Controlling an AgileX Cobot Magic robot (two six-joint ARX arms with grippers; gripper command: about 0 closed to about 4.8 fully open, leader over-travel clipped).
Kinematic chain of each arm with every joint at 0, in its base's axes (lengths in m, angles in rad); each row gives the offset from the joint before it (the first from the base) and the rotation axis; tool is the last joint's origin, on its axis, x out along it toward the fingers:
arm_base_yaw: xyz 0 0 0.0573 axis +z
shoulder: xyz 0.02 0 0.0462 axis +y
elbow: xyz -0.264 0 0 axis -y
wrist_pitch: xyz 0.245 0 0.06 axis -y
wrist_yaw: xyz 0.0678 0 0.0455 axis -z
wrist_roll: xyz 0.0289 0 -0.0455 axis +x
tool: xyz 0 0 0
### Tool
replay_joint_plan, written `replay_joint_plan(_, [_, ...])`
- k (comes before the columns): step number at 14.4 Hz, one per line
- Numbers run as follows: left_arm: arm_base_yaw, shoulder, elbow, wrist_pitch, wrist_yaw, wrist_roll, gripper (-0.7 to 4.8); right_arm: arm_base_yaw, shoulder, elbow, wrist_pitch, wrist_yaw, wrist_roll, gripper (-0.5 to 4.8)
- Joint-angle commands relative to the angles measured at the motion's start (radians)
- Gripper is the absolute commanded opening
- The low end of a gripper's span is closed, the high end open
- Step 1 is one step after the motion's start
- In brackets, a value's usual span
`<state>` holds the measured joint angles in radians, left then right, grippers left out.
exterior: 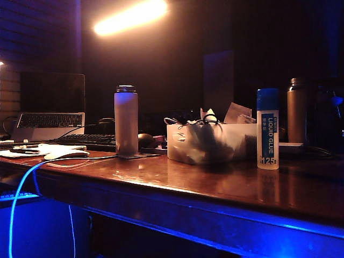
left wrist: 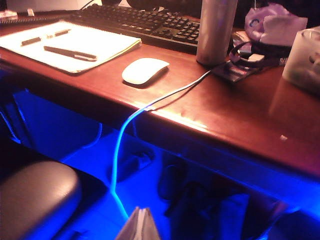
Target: Pick up the liquid glue and place it into the translucent box.
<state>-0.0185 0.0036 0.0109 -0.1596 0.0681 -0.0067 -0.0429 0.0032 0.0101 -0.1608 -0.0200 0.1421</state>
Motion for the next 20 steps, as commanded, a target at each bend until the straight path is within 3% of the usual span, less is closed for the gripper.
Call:
replay_joint_plan(1, [-0.002,-0.003,0.071,-0.009,0.000,-0.235,-0.05,0.000,-0.001,0.001,0.013,0.000,0.174,-0.01])
replay_joint_plan(4, [-0.002,0.018,0.251,-0.002,-0.004,-0.261,-0.05,0.000,-0.001,0.066,0.015,-0.004,0.218,-0.01])
replay_joint_plan(7, [-0.002,0.270,0.493,0.002,0.016,-0.254,-0.05,0.000,-0.001,0.188,-0.001,-0.002,0.221,-0.02])
replay_joint_plan(9, [-0.002,0.527,0.705,-0.004,0.164,-0.171,-0.05,0.000,0.017,0.259,-0.003,0.002,0.220,-0.02])
replay_joint_plan(12, [-0.014,0.857,1.033,-0.076,0.525,-0.061,-0.05,0.000,0.125,0.358,-0.013,-0.002,0.166,-0.02])
replay_joint_plan(13, [-0.035,0.925,1.122,-0.160,0.564,-0.011,-0.05,0.000,0.172,0.391,-0.013,-0.005,0.132,-0.02])
replay_joint_plan(15, [-0.111,1.019,1.248,-0.345,0.529,0.119,-0.05,0.001,0.294,0.461,-0.014,-0.009,0.055,-0.02])
replay_joint_plan(16, [-0.161,1.051,1.288,-0.428,0.459,0.170,-0.05,0.001,0.365,0.499,-0.015,-0.011,0.035,-0.02])
replay_joint_plan(18, [-0.282,1.087,1.324,-0.548,0.290,0.193,-0.05,0.001,0.543,0.608,-0.056,-0.039,0.034,-0.01])
replay_joint_plan(20, [-0.323,1.105,1.326,-0.609,0.268,0.189,-0.05,0.001,0.730,0.717,-0.072,-0.117,0.006,-0.01])
